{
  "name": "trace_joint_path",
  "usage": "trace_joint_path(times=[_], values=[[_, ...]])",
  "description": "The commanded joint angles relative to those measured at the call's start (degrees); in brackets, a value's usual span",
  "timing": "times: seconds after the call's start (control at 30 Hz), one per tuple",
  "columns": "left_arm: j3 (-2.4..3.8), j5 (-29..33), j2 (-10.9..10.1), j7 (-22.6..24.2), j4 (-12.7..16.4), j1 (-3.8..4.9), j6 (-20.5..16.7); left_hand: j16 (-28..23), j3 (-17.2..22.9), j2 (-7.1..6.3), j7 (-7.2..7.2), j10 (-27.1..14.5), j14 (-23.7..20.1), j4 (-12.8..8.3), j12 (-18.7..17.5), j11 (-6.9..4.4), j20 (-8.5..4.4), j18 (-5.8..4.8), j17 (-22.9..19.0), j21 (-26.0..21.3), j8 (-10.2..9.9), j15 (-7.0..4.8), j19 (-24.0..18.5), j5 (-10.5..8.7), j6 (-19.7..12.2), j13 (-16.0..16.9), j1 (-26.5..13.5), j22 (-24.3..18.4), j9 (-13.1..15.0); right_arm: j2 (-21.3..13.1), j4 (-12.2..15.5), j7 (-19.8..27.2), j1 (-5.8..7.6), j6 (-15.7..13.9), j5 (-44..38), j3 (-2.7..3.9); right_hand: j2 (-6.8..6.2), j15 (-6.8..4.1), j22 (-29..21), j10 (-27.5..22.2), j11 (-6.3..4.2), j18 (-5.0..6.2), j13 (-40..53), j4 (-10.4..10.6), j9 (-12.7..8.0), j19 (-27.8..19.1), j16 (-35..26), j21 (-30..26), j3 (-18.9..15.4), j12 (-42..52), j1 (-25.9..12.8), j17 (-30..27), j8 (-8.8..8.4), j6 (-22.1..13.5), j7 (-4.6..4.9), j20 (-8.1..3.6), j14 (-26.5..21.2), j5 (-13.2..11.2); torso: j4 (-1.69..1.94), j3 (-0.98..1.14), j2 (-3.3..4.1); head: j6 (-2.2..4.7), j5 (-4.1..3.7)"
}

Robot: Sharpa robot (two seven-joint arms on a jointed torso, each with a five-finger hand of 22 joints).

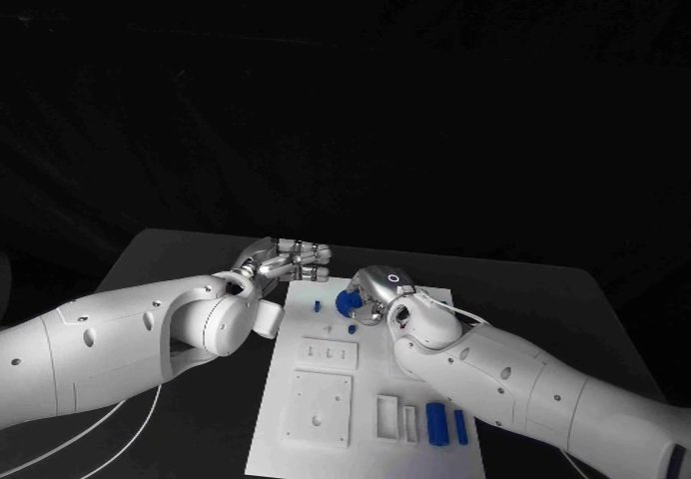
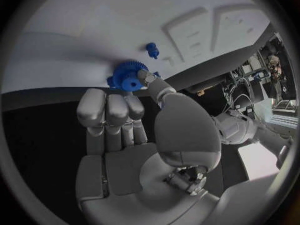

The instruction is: Assemble the parts on the task board

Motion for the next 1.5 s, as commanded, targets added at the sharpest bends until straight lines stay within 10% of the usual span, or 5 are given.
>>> trace_joint_path(times=[0.03, 0.43, 0.57, 0.93, 1.5], values=[[0.06, 0.22, 0.19, 0.39, 0.06, 0.08, 0.92, -0.17, 0.16, 0.41, 0.01, -0.47, 0.10, 0.11, 0.29, -0.09, -0.01, -0.03, 0.06, 0.30, 0.23, 0.07, -0.23, 0.29, -0.05, 0.07, -0.15, -0.09, 0.08, 0.47, -0.89, 0.29, -0.26, 0.40, -0.42, -0.31, 0.22, -0.46, 6.89, 0.06, -0.03, 0.08, 0.00, -0.04, 0.06, -0.03, -0.05, 0.15, -0.43, -0.10, 0.33, -0.07, 0.38, 3.86, -0.67, -0.23, -0.09, -0.46, 0.00, -0.04, -0.03, -0.02, -0.02], [0.06, 0.23, 0.42, 0.36, -0.04, 0.08, 0.95, -0.17, 0.16, 0.41, 0.01, -0.47, 0.10, 0.11, 0.29, -0.09, -0.01, -0.03, 0.06, 0.30, 0.23, 0.07, -0.23, 0.29, -0.05, 0.07, -0.15, -0.09, 0.08, 1.81, -3.10, 1.61, -0.27, 1.04, 0.72, -0.75, 0.27, -0.44, 6.88, 0.00, 0.01, 0.08, -0.07, 0.60, 0.05, 0.00, -0.17, 0.00, -1.80, -0.28, 0.22, -0.24, 0.37, 3.49, -0.67, -0.21, -0.13, -1.00, -0.12, -0.07, -0.08, 0.02, -0.09], [0.06, 0.23, 0.42, 0.34, -0.02, 0.08, 0.93, -0.17, 0.16, 0.41, 0.01, -0.47, 0.10, 0.11, 0.29, -0.09, -0.01, -0.03, 0.06, 0.30, 0.23, 0.07, -0.23, 0.29, -0.05, 0.07, -0.15, -0.09, 0.08, 1.96, -3.39, 1.64, -0.27, 0.88, 1.92, -0.85, -0.94, -0.16, 6.75, 0.03, 0.63, 0.18, -0.43, 5.59, -0.13, -0.05, -0.41, -0.55, -9.08, -0.81, -3.12, -0.38, 0.27, -0.40, 0.07, -0.08, -0.17, -14.66, -0.08, -0.02, -0.09, 0.09, -0.08], [0.06, 0.23, 0.28, 0.34, -0.03, 0.09, 0.95, -0.16, 0.28, 0.52, -0.01, -0.56, 0.06, 0.05, 0.27, -0.06, 0.01, -0.01, 0.06, 0.30, 0.24, 0.08, -0.25, 0.32, 0.01, 0.06, -0.19, -0.10, 0.08, 1.20, -3.65, 1.46, -0.27, 0.33, 3.74, -0.92, -0.08, -0.39, 6.82, 0.07, 0.48, 0.14, -0.20, 21.27, -0.05, 0.25, -0.32, -0.65, -21.50, -1.10, -2.51, 0.35, 0.43, -2.11, 0.02, -0.37, -0.11, -14.77, -0.15, 0.07, -0.05, 0.12, 0.21], [0.05, 0.24, 0.06, 0.34, -0.35, 0.07, 1.08, -0.16, 0.28, 0.49, 0.01, -0.65, 0.03, -0.01, 0.27, -0.04, 0.02, 0.00, 0.06, 0.30, 0.21, 0.10, -0.26, 0.31, -0.07, 0.07, -0.19, -0.10, 0.07, -3.13, 0.76, 1.30, -0.52, -3.12, 4.97, -0.84, 0.93, -0.49, 6.82, 0.15, 0.40, 0.16, 0.02, 22.72, -0.04, 0.32, -0.59, -0.79, -23.31, -1.28, -0.43, 0.66, 0.44, -1.75, -0.07, -0.46, -0.04, -14.75, -0.21, 0.12, -0.07, -0.29, 0.46]])
